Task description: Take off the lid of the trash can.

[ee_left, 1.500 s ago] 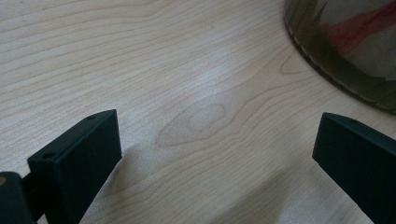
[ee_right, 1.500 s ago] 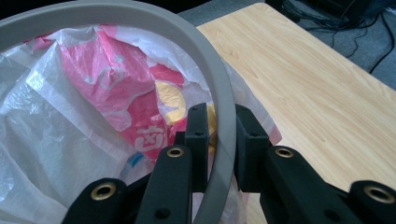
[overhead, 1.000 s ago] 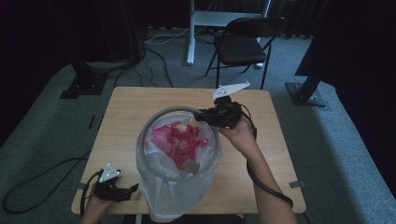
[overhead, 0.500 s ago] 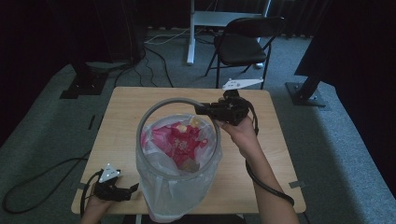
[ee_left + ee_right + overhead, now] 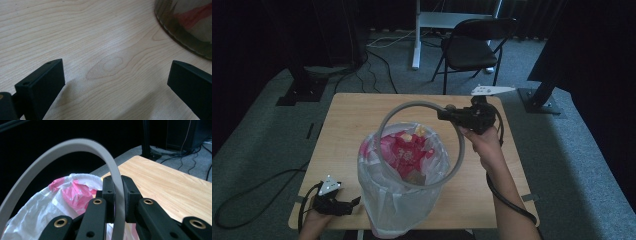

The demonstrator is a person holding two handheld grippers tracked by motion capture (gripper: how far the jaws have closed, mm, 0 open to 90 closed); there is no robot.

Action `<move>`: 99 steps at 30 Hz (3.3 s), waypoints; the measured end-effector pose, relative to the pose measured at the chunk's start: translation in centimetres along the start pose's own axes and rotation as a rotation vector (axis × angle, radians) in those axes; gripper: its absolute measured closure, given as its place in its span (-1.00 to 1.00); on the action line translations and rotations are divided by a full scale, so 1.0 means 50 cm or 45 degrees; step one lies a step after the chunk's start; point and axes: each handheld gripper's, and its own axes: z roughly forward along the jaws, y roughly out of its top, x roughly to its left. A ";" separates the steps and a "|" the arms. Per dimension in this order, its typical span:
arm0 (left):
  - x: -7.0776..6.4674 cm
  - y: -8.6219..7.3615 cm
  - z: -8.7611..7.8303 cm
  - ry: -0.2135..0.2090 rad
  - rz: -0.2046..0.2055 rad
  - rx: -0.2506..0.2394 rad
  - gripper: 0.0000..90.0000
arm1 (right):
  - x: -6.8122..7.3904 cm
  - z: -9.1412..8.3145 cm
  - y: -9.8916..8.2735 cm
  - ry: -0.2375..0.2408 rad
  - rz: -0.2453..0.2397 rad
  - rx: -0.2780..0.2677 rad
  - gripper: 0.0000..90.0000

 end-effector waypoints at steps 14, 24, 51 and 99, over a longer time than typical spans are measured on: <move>0.000 0.001 0.001 0.003 -0.001 0.006 -0.97 | -0.041 -0.104 -0.023 -0.165 0.065 -0.082 0.84; 0.000 0.000 0.001 0.006 -0.003 0.006 -0.97 | -0.069 -0.161 -0.046 -0.248 0.106 -0.106 0.84; -0.001 0.001 0.002 0.011 0.005 0.013 -0.97 | -0.184 -0.280 -0.182 -0.441 0.327 -0.131 0.84; 0.000 0.000 0.002 0.000 0.000 0.013 -0.97 | -0.337 -0.155 -0.466 -0.575 0.622 0.187 0.84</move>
